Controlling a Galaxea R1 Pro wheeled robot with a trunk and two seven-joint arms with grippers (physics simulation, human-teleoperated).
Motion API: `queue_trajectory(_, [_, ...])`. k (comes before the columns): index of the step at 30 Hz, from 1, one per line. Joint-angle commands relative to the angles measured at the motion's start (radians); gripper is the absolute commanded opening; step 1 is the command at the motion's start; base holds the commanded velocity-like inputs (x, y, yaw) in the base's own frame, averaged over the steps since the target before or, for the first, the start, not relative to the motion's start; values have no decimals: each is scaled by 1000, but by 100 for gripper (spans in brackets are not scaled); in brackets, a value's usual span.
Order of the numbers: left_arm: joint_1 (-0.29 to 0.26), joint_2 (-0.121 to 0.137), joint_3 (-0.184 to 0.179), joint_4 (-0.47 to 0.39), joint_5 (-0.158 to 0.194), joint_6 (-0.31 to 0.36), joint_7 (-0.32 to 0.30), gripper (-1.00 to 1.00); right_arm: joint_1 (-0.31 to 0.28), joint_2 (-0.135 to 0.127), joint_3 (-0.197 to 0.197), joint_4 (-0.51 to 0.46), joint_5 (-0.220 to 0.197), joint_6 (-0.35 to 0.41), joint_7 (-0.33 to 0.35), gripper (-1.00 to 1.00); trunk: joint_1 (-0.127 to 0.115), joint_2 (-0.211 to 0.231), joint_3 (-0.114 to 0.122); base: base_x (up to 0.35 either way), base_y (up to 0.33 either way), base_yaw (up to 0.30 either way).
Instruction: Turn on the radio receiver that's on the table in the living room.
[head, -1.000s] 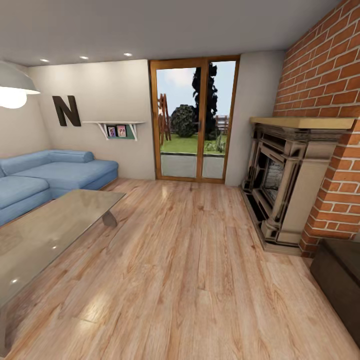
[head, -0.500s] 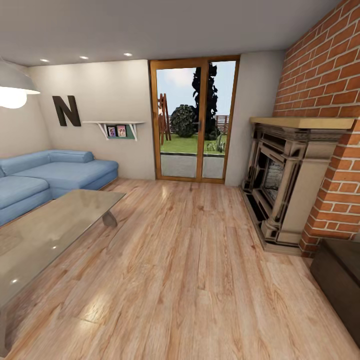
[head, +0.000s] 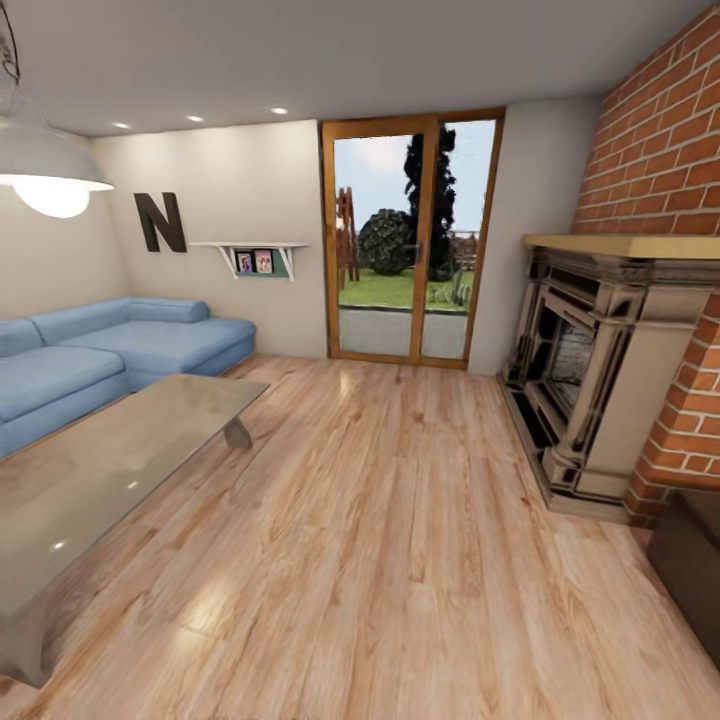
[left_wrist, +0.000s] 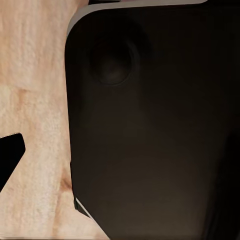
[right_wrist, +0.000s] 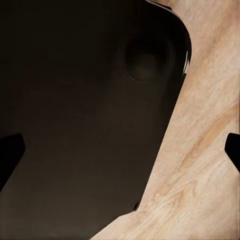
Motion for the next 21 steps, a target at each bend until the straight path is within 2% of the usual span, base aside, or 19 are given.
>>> queue_trajectory(1, [0,0,0,0,0,0,0,100,0,0,0,0,0,0,0,100,0,0,0,0,0,271])
queue_trajectory(21, [0,0,3,0,1,-1,0,100,0,0,1,0,0,-16,0,100,0,0,0,0,0,275])
